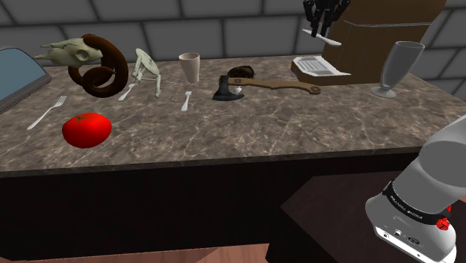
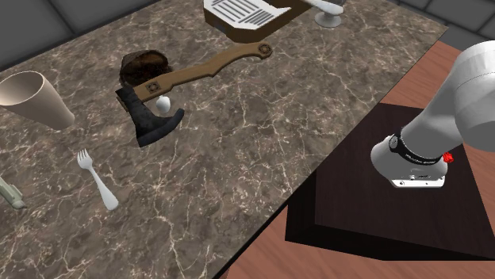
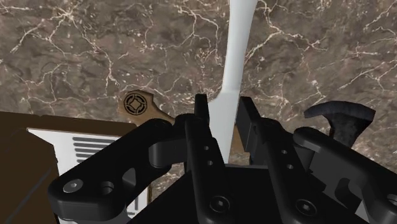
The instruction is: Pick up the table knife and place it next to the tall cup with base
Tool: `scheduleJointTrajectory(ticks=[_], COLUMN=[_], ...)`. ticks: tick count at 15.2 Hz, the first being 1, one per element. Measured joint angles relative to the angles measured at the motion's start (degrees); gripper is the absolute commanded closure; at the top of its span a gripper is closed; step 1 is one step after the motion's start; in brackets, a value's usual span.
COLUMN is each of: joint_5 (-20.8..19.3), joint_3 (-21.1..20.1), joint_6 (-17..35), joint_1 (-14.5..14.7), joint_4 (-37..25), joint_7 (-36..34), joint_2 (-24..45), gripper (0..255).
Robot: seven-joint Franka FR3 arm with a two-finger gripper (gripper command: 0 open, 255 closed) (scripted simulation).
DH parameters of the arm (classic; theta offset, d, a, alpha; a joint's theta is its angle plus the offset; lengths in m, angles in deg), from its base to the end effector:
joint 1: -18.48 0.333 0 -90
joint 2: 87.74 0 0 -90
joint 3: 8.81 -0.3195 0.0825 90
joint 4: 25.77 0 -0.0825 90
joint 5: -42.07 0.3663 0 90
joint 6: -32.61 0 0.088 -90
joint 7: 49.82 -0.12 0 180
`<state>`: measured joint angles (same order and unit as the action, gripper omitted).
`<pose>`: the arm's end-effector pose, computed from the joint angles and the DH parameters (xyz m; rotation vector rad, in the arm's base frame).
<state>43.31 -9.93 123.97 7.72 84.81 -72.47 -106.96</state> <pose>0.4235 -0.0680 0.6156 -3.0025 0.8718 0.0028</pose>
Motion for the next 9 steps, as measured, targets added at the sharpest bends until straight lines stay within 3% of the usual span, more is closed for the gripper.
scheduleJointTrajectory(ticks=[9], joint_5=[-3.38], joint_3=[8.33], joint_6=[-1.31], joint_1=[-4.26], joint_4=[4.39], joint_7=[11.83], joint_2=[-5.67], gripper=[255])
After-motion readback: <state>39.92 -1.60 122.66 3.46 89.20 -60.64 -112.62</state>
